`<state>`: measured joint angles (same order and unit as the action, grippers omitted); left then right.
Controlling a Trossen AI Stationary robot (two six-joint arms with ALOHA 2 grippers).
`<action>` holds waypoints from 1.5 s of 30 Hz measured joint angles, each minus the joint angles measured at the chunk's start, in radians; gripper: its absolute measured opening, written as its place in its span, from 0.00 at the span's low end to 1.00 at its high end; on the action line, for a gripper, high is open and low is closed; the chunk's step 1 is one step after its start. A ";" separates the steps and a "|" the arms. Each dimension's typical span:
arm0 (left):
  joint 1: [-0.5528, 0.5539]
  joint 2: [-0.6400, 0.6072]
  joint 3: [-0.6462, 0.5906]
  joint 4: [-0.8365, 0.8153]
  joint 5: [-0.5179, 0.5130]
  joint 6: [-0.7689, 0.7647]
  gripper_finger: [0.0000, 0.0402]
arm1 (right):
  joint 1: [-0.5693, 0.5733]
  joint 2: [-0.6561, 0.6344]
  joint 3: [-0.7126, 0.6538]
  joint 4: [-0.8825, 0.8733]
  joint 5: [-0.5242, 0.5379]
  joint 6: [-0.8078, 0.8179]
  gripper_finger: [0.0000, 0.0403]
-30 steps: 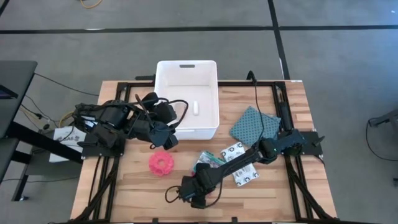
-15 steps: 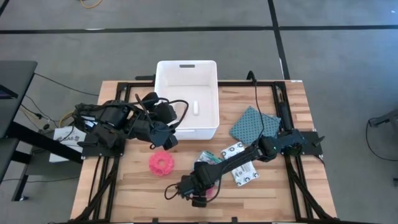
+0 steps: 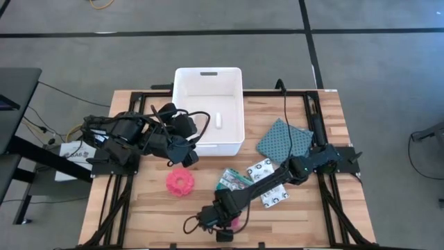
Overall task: Pick & place medical supplies in basket/bin
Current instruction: Put the pink bandage into the white bin
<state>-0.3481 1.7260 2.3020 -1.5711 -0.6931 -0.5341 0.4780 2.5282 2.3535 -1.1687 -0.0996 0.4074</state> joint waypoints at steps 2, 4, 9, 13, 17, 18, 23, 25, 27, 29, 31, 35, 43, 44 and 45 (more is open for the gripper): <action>0.000 0.000 0.000 0.000 0.000 0.000 0.44 | 0.002 0.000 0.000 -0.005 0.002 0.000 0.09; 0.000 0.000 0.000 0.000 0.000 0.000 0.44 | 0.005 -0.003 0.000 -0.007 0.008 0.001 0.05; 0.000 0.000 0.000 0.000 -0.001 0.000 0.44 | -0.004 -0.046 0.000 -0.019 0.025 0.000 0.00; 0.000 -0.009 0.000 0.000 0.002 0.001 0.44 | -0.024 -0.115 0.000 -0.070 0.079 0.000 0.01; 0.000 -0.031 0.001 0.000 0.005 -0.002 0.44 | -0.045 -0.183 0.001 -0.090 0.131 -0.007 0.01; -0.002 -0.034 0.001 0.000 0.005 -0.011 0.44 | -0.047 -0.190 -0.002 -0.068 0.144 -0.013 0.01; -0.016 -0.048 0.002 0.000 0.004 -0.025 0.44 | -0.032 -0.168 -0.026 0.049 0.123 -0.101 0.00; -0.026 -0.046 0.002 0.000 0.019 -0.026 0.44 | -0.030 -0.158 -0.024 0.081 0.097 -0.144 0.00; -0.037 -0.043 0.002 0.000 0.060 -0.026 0.44 | -0.024 -0.160 -0.022 0.066 0.080 -0.152 0.01; -0.051 -0.038 0.002 0.000 0.088 -0.025 0.44 | -0.025 -0.165 -0.018 0.078 0.068 -0.167 0.02; -0.059 -0.027 0.001 0.001 0.081 -0.025 0.44 | -0.027 -0.167 -0.018 0.089 0.064 -0.193 0.02; -0.059 -0.025 0.000 0.000 0.032 -0.040 0.44 | -0.039 -0.162 -0.018 0.151 0.057 -0.173 0.02; -0.061 -0.024 0.000 0.000 0.042 -0.014 0.44 | -0.065 -0.151 -0.019 0.020 -0.008 -0.053 0.09; -0.061 -0.024 0.000 0.000 0.037 -0.013 0.44 | -0.066 -0.151 -0.019 -0.001 -0.009 -0.031 0.11; -0.061 -0.024 0.000 0.000 0.033 -0.011 0.44 | -0.066 -0.150 -0.019 -0.013 -0.010 -0.010 0.13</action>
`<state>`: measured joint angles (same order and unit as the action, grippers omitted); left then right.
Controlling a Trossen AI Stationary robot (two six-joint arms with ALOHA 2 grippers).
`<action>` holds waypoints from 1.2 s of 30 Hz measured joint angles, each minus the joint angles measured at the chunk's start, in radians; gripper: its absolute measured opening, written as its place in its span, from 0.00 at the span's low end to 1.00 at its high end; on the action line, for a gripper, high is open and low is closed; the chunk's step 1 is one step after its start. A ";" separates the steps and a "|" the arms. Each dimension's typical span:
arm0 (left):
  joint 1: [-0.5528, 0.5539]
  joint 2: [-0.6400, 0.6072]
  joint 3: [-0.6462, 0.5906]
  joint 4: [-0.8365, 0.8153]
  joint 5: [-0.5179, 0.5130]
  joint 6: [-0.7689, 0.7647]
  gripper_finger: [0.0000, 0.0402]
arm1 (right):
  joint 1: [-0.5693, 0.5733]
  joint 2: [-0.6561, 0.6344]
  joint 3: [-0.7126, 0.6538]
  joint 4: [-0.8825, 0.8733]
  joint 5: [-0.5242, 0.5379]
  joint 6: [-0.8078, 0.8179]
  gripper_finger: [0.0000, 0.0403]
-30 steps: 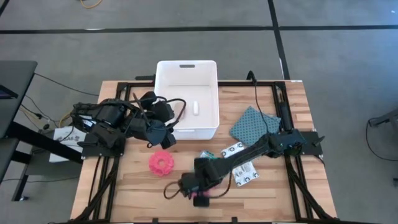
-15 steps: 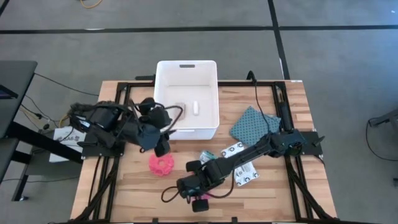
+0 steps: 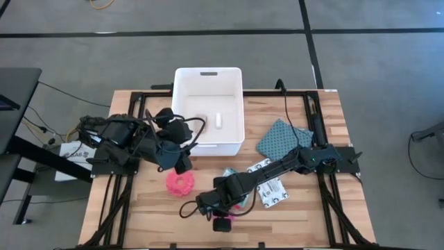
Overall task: Pick & place medical supplies in basket/bin
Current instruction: Put the pink bandage into the white bin
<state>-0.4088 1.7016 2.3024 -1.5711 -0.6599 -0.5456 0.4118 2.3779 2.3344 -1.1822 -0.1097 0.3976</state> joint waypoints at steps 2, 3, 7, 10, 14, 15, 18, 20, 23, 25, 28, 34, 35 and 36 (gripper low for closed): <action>-0.001 0.000 0.000 0.000 -0.001 0.001 0.44 | 0.000 0.000 0.000 -0.003 -0.005 0.019 0.17; -0.001 0.000 0.000 0.000 -0.001 0.001 0.44 | -0.001 0.000 0.000 -0.004 -0.009 0.021 0.19; -0.006 0.000 0.000 0.000 -0.001 0.002 0.44 | 0.012 0.021 0.000 0.010 -0.043 0.022 0.26; -0.012 0.000 0.000 0.000 -0.001 0.003 0.44 | 0.024 0.048 -0.010 -0.013 -0.133 0.022 0.32; -0.023 0.001 0.000 0.000 -0.001 0.003 0.44 | 0.030 0.088 -0.007 0.001 -0.209 0.023 0.39; -0.025 0.001 0.000 0.000 -0.001 0.003 0.44 | 0.033 0.101 -0.007 0.018 -0.209 0.023 0.41; -0.031 0.001 0.000 0.000 -0.002 0.002 0.44 | 0.020 0.120 -0.004 -0.025 -0.196 0.017 0.45; -0.031 0.001 0.000 0.000 -0.001 0.002 0.44 | 0.013 0.117 -0.001 -0.028 -0.190 0.020 0.48; -0.031 0.001 0.000 0.000 -0.001 0.002 0.44 | 0.005 0.109 0.002 -0.056 -0.146 0.019 0.50; -0.030 0.001 0.000 0.000 -0.001 0.002 0.44 | 0.002 0.113 0.001 -0.049 -0.135 0.014 0.52; -0.031 0.001 0.000 0.000 -0.001 0.002 0.44 | -0.003 0.121 0.003 -0.008 -0.126 0.013 0.53; -0.034 0.001 0.000 0.000 0.008 -0.006 0.44 | -0.001 0.152 -0.005 0.023 -0.124 -0.027 0.54; -0.036 0.001 0.000 0.000 0.008 -0.007 0.44 | 0.000 0.159 -0.007 0.027 -0.117 -0.036 0.54; -0.039 0.001 0.000 0.000 0.008 -0.007 0.44 | 0.000 0.164 -0.011 0.018 -0.105 -0.040 0.54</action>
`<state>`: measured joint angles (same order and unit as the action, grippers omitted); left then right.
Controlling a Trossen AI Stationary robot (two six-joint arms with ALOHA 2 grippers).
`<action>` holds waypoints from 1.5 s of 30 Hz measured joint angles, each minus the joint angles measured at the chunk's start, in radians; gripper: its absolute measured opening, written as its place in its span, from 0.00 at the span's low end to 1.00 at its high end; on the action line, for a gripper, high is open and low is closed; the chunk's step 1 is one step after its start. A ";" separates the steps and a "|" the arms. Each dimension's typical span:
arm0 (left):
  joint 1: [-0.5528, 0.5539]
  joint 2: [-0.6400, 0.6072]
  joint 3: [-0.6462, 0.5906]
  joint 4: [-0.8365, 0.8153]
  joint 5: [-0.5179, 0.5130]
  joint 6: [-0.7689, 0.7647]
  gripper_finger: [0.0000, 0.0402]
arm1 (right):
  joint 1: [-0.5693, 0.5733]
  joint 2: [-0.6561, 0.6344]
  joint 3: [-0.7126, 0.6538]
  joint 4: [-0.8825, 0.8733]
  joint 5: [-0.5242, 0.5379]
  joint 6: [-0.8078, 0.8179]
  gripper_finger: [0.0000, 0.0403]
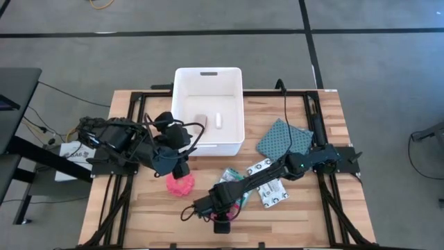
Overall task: Pick & place medical supplies in basket/bin
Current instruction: Put the pink bandage into the white bin
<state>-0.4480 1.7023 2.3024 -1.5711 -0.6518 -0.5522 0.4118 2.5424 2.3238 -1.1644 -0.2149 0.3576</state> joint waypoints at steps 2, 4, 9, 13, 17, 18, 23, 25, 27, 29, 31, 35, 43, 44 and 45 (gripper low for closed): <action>-0.008 0.000 0.000 0.000 -0.001 0.000 0.44 | -0.002 0.021 0.004 0.048 -0.013 0.000 0.54; -0.017 0.000 0.000 0.000 -0.001 0.000 0.44 | -0.002 0.039 0.003 0.067 -0.020 -0.008 0.54; -0.043 0.000 0.000 0.000 -0.013 -0.004 0.44 | -0.016 0.056 0.004 0.088 -0.078 -0.029 0.54; -0.063 0.000 0.000 0.000 -0.017 -0.005 0.44 | -0.023 0.058 0.003 0.098 -0.056 -0.094 0.50; -0.083 0.000 0.000 0.000 -0.042 0.000 0.44 | -0.029 0.059 0.003 0.115 -0.082 -0.119 0.35; -0.084 0.000 0.000 0.000 -0.043 0.001 0.44 | -0.029 0.059 0.003 0.120 -0.087 -0.125 0.30; -0.094 0.000 0.000 0.000 -0.055 -0.006 0.44 | -0.035 0.050 0.002 0.128 -0.078 -0.134 0.15; -0.095 0.000 0.000 0.000 -0.067 -0.009 0.44 | -0.034 0.038 -0.001 0.126 -0.062 -0.134 0.15; -0.095 0.000 0.000 0.000 -0.069 -0.012 0.44 | -0.032 0.019 -0.003 0.129 -0.033 -0.134 0.15; -0.095 0.000 0.000 0.000 -0.070 -0.012 0.44 | -0.033 -0.021 -0.004 0.121 -0.007 -0.133 0.15; -0.095 0.000 0.000 0.000 -0.071 -0.012 0.44 | -0.035 -0.081 -0.003 0.105 0.043 -0.132 0.15; -0.095 0.000 0.000 0.000 -0.075 -0.012 0.44 | -0.035 -0.205 0.000 0.049 0.217 -0.132 0.15; -0.094 0.000 0.000 0.000 -0.073 -0.018 0.44 | -0.047 -0.480 0.002 -0.049 0.594 -0.216 0.15; -0.095 0.000 0.000 0.000 -0.069 -0.020 0.44 | -0.055 -0.506 0.001 -0.052 0.624 -0.227 0.15; -0.097 0.000 0.000 0.000 -0.068 -0.024 0.44 | -0.064 -0.529 0.000 -0.053 0.650 -0.235 0.15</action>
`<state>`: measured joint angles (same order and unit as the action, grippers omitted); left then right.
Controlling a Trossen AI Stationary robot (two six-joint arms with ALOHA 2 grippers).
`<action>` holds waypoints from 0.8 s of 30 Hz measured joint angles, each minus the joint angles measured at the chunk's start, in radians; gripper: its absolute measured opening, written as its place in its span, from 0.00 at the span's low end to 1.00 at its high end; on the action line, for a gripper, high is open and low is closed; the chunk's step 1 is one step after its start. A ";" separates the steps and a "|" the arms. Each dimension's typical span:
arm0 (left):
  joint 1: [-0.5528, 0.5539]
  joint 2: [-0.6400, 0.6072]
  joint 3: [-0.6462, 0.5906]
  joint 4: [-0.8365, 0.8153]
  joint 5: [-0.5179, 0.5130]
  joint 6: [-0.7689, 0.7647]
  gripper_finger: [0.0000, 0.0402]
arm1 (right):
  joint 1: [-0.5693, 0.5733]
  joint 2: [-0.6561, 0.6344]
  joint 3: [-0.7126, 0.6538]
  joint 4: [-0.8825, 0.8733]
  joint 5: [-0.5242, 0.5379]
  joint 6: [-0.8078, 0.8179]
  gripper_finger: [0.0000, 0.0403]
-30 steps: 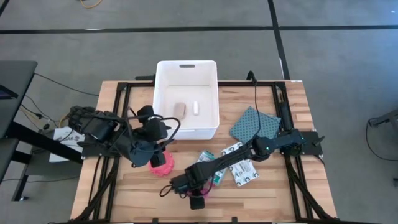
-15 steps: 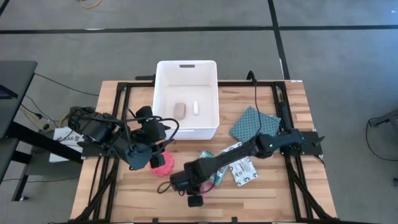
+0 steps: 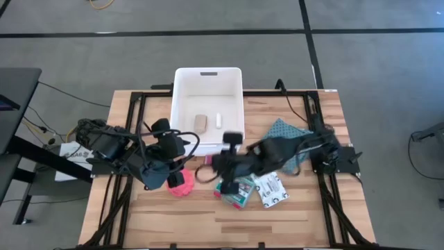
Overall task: Pick & place medical supplies in basket/bin
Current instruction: Put the pink bandage into the white bin
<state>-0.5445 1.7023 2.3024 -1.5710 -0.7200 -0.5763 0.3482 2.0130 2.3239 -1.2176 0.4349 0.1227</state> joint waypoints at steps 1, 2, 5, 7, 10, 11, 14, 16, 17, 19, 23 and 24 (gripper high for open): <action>-0.002 0.000 0.000 0.000 0.000 -0.002 0.44 | -0.014 -0.024 0.000 0.002 0.021 -0.007 0.15; -0.004 0.000 0.000 0.000 0.000 -0.003 0.44 | -0.030 -0.049 0.000 0.008 0.040 -0.018 0.15; -0.011 0.000 0.000 0.000 -0.007 -0.004 0.44 | -0.100 -0.108 0.002 0.012 0.068 -0.069 0.16; -0.019 0.000 0.000 0.000 -0.022 -0.005 0.44 | -0.159 -0.125 0.002 0.007 0.068 -0.121 0.16; -0.036 0.000 0.000 0.000 -0.036 -0.005 0.44 | -0.264 -0.121 0.001 0.052 0.026 -0.130 0.16; -0.041 0.000 0.000 0.000 -0.041 -0.005 0.44 | -0.300 -0.111 0.001 0.066 -0.014 -0.126 0.16; -0.060 0.000 0.000 0.000 -0.063 -0.001 0.44 | -0.396 -0.055 0.001 0.124 -0.166 -0.104 0.16; -0.071 0.000 0.000 0.000 -0.080 0.002 0.44 | -0.440 0.012 0.001 0.161 -0.210 -0.098 0.16; -0.075 0.000 0.000 0.000 -0.084 0.002 0.44 | -0.457 0.043 0.001 0.167 -0.221 -0.100 0.16; -0.085 0.000 0.000 0.000 -0.097 0.002 0.44 | -0.486 0.108 -0.001 0.142 -0.225 -0.104 0.16; -0.085 0.000 0.000 0.001 -0.100 0.009 0.44 | -0.525 0.211 -0.001 0.112 -0.254 -0.083 0.16; -0.085 0.000 0.000 0.000 -0.102 0.010 0.44 | -0.532 0.232 0.000 0.109 -0.264 -0.077 0.16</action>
<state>-0.6300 1.7020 2.3020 -1.5710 -0.8223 -0.5665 -0.1836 2.2447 2.3234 -1.1089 0.1706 0.0456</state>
